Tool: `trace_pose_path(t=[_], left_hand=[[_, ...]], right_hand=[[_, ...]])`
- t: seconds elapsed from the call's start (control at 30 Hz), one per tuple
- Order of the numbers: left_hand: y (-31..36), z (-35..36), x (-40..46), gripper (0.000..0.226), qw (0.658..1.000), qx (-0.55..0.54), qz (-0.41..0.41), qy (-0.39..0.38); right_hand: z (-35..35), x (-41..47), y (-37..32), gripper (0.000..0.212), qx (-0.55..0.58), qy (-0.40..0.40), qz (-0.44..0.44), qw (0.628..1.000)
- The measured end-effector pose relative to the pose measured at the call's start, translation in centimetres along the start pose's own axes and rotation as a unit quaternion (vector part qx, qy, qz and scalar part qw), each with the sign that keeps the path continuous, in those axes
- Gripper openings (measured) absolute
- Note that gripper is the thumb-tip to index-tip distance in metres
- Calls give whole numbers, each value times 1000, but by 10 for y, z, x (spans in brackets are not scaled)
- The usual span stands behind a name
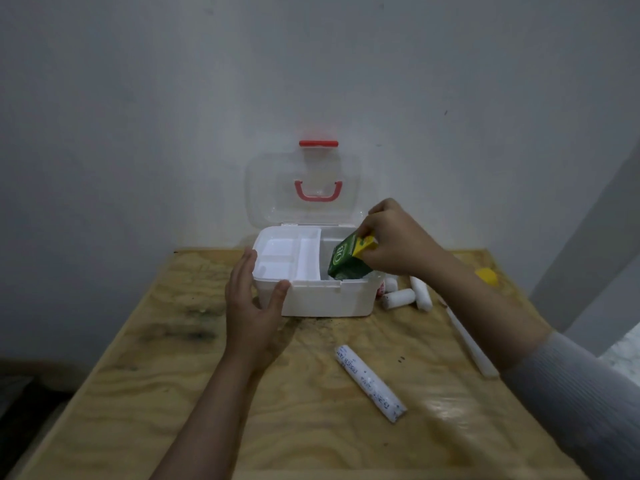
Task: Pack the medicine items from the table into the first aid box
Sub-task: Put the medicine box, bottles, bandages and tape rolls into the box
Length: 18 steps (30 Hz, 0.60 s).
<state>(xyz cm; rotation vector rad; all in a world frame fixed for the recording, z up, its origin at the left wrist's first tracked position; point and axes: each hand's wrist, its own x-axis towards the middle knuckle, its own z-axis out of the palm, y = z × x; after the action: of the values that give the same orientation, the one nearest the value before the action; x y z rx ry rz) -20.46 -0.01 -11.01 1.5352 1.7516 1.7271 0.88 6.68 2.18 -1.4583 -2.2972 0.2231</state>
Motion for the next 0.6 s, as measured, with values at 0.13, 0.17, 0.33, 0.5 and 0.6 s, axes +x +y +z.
trace_pose_path(t=[0.13,0.17,0.33,0.5,0.6], left_hand=[[1,1,0,57,1000,-15,-9,20],[1,1,0,55,999,-20,-15,26],[12,-1,3,50,998,-37,-41,35],[20,-12,8,50,998,-8,-61,2],[24,-18,13,52,997,12,-77,-15]], right_hand=[[14,13,-2,32,40,-39,5,998],[15,15,-2,30,49,-42,7,998],[19,24,-4,26,64,-36,49,996],[16,26,-6,25,38,-46,66,996],[15,28,-5,30,24,-85,59,994]])
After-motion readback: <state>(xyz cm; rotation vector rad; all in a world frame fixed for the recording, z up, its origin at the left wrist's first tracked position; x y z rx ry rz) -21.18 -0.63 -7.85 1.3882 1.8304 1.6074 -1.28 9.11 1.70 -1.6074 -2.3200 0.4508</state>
